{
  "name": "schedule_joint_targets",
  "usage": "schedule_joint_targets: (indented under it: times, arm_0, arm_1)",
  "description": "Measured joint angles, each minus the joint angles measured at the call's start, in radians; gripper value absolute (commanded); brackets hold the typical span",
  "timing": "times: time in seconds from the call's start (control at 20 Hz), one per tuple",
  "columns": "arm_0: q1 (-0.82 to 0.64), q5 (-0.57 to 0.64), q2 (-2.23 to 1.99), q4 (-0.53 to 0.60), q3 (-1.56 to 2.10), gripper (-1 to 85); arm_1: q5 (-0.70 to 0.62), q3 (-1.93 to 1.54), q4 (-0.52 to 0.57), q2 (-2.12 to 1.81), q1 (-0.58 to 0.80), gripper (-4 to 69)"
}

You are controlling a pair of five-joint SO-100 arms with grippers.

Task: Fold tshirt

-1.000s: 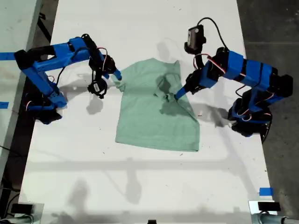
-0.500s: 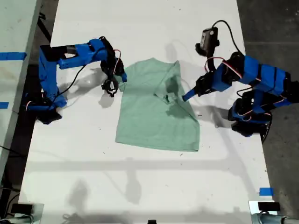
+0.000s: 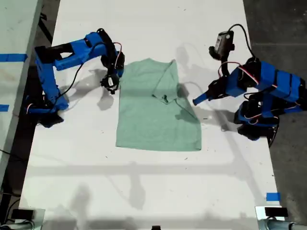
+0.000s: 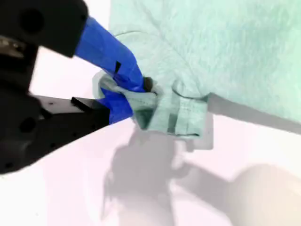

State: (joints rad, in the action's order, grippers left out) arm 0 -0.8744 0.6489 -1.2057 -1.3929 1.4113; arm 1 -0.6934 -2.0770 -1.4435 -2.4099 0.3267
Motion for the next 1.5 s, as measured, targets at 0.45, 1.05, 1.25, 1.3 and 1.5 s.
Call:
schedule_joint_targets:
  times: [0.45, 1.05, 1.25, 1.3, 1.5]
  arm_0:
    - [0.009, -0.052, -0.305, 0.035, 0.114, 0.1]
    - [0.25, -0.034, 0.314, 0.163, -0.479, 41.4]
    - [0.218, -0.012, 0.204, 0.005, -0.462, 37.2]
    - [0.216, -0.009, 0.12, -0.035, -0.43, 36.6]
    - [0.285, -0.072, -0.225, -0.106, -0.17, 32.9]
  arm_1:
    - [0.009, -0.081, 0.0, -0.091, 0.0, 28.8]
    - [0.066, -0.114, 0.0, -0.11, -0.034, 28.8]
    - [0.083, -0.123, 0.0, -0.124, -0.051, 27.5]
    - [0.087, -0.123, 0.0, -0.129, -0.055, 26.9]
    - [0.091, -0.124, 0.0, -0.127, -0.08, 25.4]
